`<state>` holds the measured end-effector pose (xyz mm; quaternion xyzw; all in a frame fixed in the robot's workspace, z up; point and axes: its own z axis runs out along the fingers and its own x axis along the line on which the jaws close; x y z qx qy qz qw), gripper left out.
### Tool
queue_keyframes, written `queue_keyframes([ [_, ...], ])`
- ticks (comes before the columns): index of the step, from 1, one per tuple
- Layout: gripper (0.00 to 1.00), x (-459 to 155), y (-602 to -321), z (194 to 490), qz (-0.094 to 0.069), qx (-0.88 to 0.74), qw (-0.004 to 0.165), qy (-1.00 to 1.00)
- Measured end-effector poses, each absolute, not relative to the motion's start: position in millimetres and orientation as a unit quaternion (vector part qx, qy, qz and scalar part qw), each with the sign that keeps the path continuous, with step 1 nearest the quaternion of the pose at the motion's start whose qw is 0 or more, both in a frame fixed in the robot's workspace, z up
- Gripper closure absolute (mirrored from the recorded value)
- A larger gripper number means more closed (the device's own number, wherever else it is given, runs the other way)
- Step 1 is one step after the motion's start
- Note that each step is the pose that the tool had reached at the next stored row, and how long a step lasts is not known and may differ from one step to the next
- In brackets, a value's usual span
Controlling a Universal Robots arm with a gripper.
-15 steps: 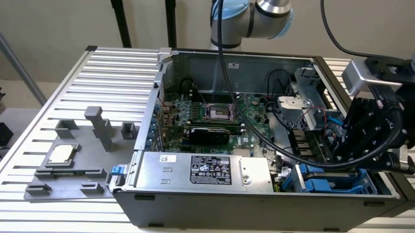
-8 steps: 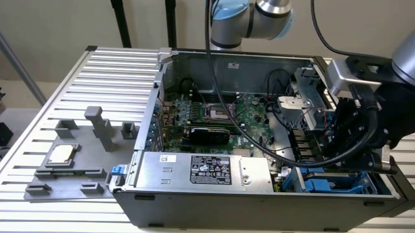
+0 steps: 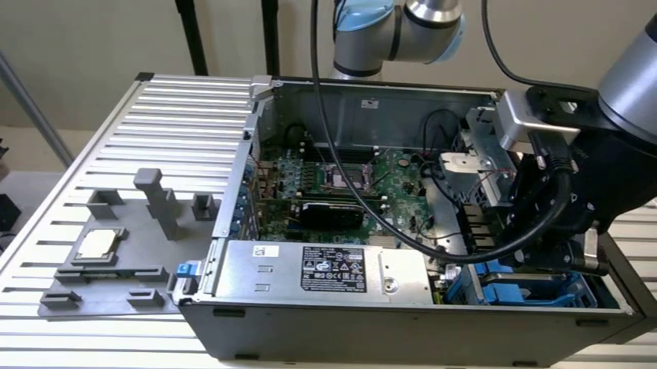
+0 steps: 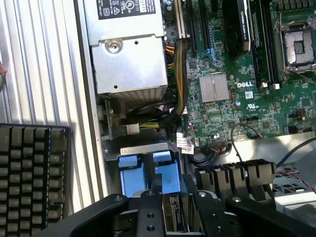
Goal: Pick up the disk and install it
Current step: 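Insert the first disk wire, then insert the second disk wire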
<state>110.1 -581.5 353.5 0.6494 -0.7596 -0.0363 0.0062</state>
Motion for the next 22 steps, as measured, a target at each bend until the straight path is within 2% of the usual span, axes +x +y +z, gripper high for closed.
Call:
queue_keyframes([
  [14,0.70,110,-581,354,-0.036,0.649,0.006,-0.760],
  [22,0.70,112,-573,377,-0.036,0.649,0.006,-0.760],
])
